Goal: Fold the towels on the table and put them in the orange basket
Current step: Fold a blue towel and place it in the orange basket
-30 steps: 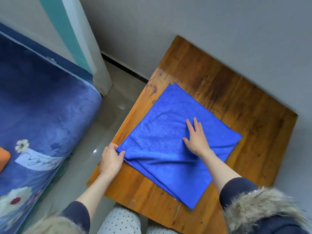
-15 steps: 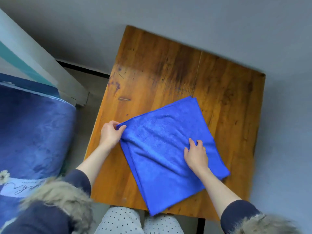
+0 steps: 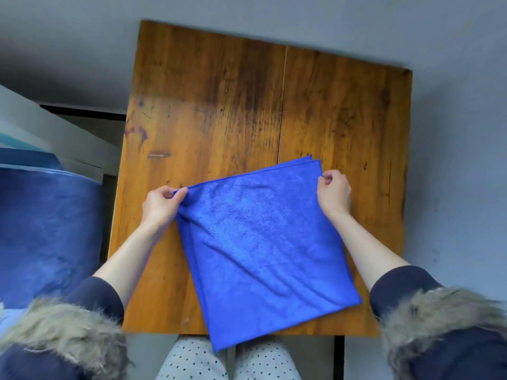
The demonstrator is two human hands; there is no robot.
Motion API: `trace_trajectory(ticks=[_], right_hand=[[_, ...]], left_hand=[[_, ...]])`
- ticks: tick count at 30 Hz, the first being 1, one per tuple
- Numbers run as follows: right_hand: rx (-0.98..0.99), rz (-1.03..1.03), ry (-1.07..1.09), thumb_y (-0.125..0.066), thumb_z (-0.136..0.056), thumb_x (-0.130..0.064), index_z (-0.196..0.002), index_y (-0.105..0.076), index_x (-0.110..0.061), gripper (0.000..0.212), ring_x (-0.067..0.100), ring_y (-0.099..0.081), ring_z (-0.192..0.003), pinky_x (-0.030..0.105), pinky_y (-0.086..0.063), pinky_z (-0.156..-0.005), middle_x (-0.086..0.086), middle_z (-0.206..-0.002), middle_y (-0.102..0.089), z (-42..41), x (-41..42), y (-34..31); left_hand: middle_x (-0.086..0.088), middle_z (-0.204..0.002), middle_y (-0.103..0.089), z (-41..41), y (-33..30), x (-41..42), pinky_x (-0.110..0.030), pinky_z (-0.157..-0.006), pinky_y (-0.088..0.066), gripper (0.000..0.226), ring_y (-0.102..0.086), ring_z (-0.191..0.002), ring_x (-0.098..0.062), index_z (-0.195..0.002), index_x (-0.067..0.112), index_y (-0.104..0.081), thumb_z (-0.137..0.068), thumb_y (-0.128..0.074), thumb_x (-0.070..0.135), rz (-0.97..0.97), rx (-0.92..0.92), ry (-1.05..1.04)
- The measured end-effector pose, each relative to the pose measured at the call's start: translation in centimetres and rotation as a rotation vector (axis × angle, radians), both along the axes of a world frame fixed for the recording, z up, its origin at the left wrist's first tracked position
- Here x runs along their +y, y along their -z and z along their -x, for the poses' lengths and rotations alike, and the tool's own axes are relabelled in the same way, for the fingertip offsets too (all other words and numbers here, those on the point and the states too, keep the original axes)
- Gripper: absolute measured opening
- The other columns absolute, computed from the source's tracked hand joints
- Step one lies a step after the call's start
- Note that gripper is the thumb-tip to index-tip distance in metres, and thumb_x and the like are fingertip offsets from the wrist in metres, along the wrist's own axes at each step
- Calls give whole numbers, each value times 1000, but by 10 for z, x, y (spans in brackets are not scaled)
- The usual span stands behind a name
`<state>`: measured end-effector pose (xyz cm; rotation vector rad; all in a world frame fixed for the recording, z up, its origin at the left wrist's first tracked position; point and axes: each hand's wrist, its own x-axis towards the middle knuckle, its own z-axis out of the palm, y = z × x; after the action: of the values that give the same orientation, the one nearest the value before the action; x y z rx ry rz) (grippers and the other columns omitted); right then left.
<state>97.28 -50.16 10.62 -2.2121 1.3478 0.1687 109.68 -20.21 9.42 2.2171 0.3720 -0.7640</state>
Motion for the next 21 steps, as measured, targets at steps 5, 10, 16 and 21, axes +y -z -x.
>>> trace_trajectory(ticks=[5, 10, 16, 21], right_hand=[[45, -51, -88, -52, -93, -18, -125, -49, -9, 33, 30, -52, -111, 31, -39, -90, 13, -128, -47, -30, -21, 16], [67, -113, -103, -59, -88, -16, -120, -50, -9, 33, 30, -52, -110, 27, -36, -81, 14, -122, -52, -36, -29, 23], [75, -128, -174, -64, -84, -16, -103, -57, -10, 21, 27, -51, -108, 32, -41, -81, 10, -113, -55, -41, -37, 16], [-26, -185, -192, -67, -84, -18, -109, -60, -12, 27, 17, -50, -94, 23, -35, -75, 1, -91, -55, -37, -40, 4]], left_hand=[[-1, -72, -59, 3, 3, 5, -30, -65, -39, 23, -48, -70, -19, -65, 20, -57, -83, -68, 30, 84, 44, -142], [2, -82, -65, 7, 1, 6, -31, -73, -45, 14, -57, -81, -15, -69, 24, -62, -78, -73, 25, 126, -19, -272], [-3, -78, -62, 3, -5, 3, -25, -72, -45, 15, -57, -81, -17, -72, 14, -59, -82, -70, 12, 246, 107, -312], [-6, -86, -65, -1, -8, 9, -30, -80, -47, 11, -60, -88, -18, -75, 12, -60, -83, -68, 11, 258, 212, -283]])
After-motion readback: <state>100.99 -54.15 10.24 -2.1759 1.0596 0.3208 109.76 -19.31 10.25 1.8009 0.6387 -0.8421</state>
